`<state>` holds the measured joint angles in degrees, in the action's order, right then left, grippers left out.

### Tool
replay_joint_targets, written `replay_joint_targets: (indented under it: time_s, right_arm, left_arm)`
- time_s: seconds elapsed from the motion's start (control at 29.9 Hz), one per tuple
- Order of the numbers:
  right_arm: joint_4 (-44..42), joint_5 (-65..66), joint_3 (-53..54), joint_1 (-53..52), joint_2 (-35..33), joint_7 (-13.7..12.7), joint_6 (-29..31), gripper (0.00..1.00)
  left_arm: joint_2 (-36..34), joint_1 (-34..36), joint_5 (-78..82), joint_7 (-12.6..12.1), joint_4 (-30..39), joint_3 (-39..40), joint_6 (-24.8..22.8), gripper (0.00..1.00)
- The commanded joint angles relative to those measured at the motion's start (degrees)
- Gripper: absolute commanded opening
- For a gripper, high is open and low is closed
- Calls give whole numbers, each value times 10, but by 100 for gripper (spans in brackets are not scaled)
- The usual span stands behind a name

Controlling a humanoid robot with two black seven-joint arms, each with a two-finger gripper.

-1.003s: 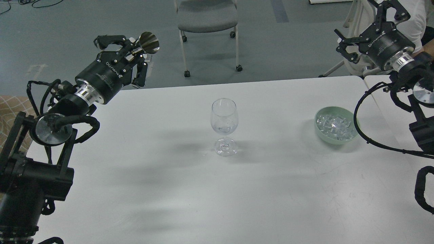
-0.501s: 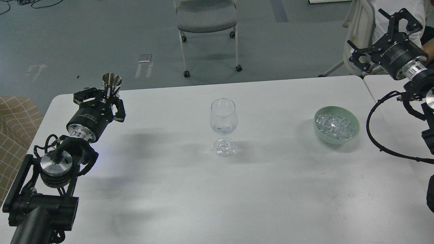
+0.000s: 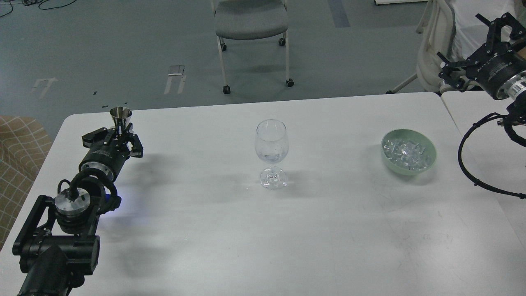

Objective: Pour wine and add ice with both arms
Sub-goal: 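Move the jigger cup with the left gripper back down to the table, then set the jigger cup upright and open the left gripper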

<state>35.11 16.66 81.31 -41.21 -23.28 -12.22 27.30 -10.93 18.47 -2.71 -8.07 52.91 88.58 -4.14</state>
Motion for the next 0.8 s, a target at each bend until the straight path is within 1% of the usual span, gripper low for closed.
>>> replay_joint_targets:
  time_s: [0.0, 0.1, 0.17, 0.23, 0.5, 0.67, 0.77]
  right_arm:
    - [1, 0, 0, 2, -1, 0, -2, 100]
    - [0, 1, -1, 2, -1, 0, -2, 100]
    - [2, 1, -3, 3, 0, 0, -2, 100]
    - [6, 1, -4, 3, 0, 0, -3, 100]
    - [6, 1, -3, 10, -1, 0, -3, 100]
    - [7, 4, -5, 11, -5, 0, -3, 100]
    - [8, 4, -5, 11, -4, 0, -3, 100]
  left_arm:
    - [-1, 2, -2, 1, -14, 0, 0, 0]
    - [0, 3, -3, 1, -18, 0, 4, 2]
    - [0, 3, -3, 1, -18, 0, 6, 8]
    - [1, 3, -3, 1, -19, 0, 6, 9]
    - [1, 4, -3, 1, -25, -3, 8, 10]
    - [0, 14, -6, 1, -26, -3, 21, 12]
    - [0, 14, -5, 1, -40, -7, 17, 13]
